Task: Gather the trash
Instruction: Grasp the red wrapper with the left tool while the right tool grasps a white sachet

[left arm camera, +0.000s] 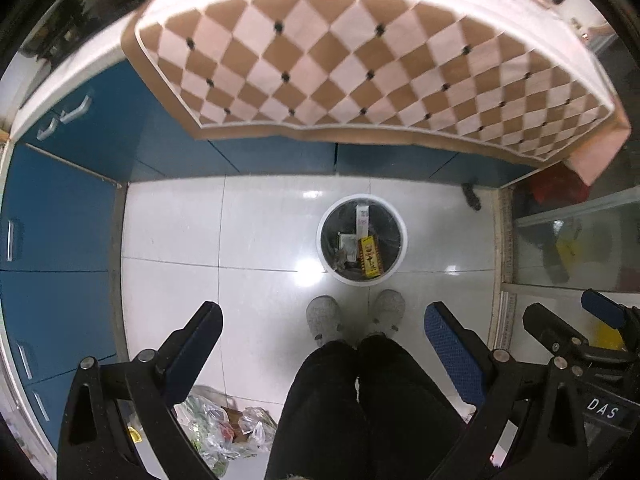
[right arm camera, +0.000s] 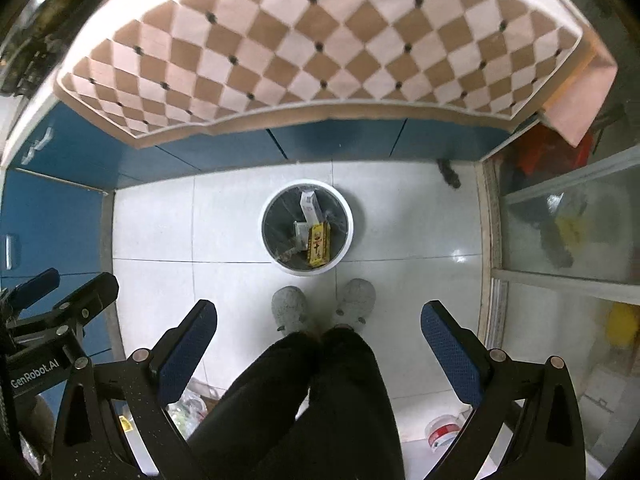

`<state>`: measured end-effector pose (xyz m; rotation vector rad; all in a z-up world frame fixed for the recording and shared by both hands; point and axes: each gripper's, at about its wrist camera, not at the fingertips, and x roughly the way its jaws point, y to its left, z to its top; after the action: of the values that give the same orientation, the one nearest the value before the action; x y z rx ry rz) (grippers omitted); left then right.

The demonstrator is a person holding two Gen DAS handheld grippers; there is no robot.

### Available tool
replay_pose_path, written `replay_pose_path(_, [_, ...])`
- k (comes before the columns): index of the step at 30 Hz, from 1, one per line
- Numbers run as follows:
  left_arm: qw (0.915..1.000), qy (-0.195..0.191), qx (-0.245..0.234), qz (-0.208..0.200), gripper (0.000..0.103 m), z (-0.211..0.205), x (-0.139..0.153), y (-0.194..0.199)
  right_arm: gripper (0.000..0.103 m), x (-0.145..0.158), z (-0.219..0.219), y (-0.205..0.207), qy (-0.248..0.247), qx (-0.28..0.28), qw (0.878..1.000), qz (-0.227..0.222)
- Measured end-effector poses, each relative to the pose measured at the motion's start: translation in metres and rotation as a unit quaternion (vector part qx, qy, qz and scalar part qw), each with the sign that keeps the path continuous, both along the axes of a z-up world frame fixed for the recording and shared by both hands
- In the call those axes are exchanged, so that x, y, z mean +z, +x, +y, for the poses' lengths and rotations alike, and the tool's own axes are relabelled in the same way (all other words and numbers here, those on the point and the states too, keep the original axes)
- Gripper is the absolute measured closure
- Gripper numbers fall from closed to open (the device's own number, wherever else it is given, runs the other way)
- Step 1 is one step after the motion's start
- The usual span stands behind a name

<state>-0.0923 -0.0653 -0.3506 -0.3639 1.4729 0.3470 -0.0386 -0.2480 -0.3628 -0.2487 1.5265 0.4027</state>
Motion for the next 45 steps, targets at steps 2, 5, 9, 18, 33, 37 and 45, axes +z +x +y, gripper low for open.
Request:
replay_pose_path(2, [0.9999, 0.002, 0.000, -0.014, 0.000, 0.002, 0.019, 0.000, 0.000, 0.025, -0.004, -0.002, 0.006, -0.002, 1.000, -0.005])
replay_pose_path(5, [0.9988, 0.025, 0.001, -0.042, 0.000, 0.006, 0.048, 0.003, 0.000, 0.056, -0.005, -0.004, 0.017, -0.006, 1.000, -0.018])
replay_pose_path(9, [0.9942, 0.062, 0.013, -0.087, 0.000, 0.020, 0.083, 0.022, 0.000, 0.098, -0.006, 0.003, 0.055, -0.020, 0.997, -0.046])
replay_pose_path(18, [0.9851, 0.086, 0.072, -0.130, 0.000, 0.073, 0.113, 0.128, 0.000, 0.148, -0.002, 0.107, 0.133, -0.068, 0.986, -0.078])
replay_pose_path(33, [0.9799, -0.057, 0.190, -0.021, 0.069, 0.126, -0.026, 0.325, 0.000, 0.064, 0.053, 0.408, 0.120, -0.074, 0.989, -0.035])
replay_pose_path(37, [0.9851, 0.004, 0.169, -0.029, 0.088, 0.121, -0.017, 0.335, 0.000, 0.045, 0.082, 0.446, 0.122, -0.056, 0.991, -0.021])
replay_pose_path(45, [0.9765, 0.154, 0.151, -0.005, 0.092, 0.139, 0.000, 0.336, 0.000, 0.013, 0.165, 0.472, 0.128, -0.022, 0.991, -0.036])
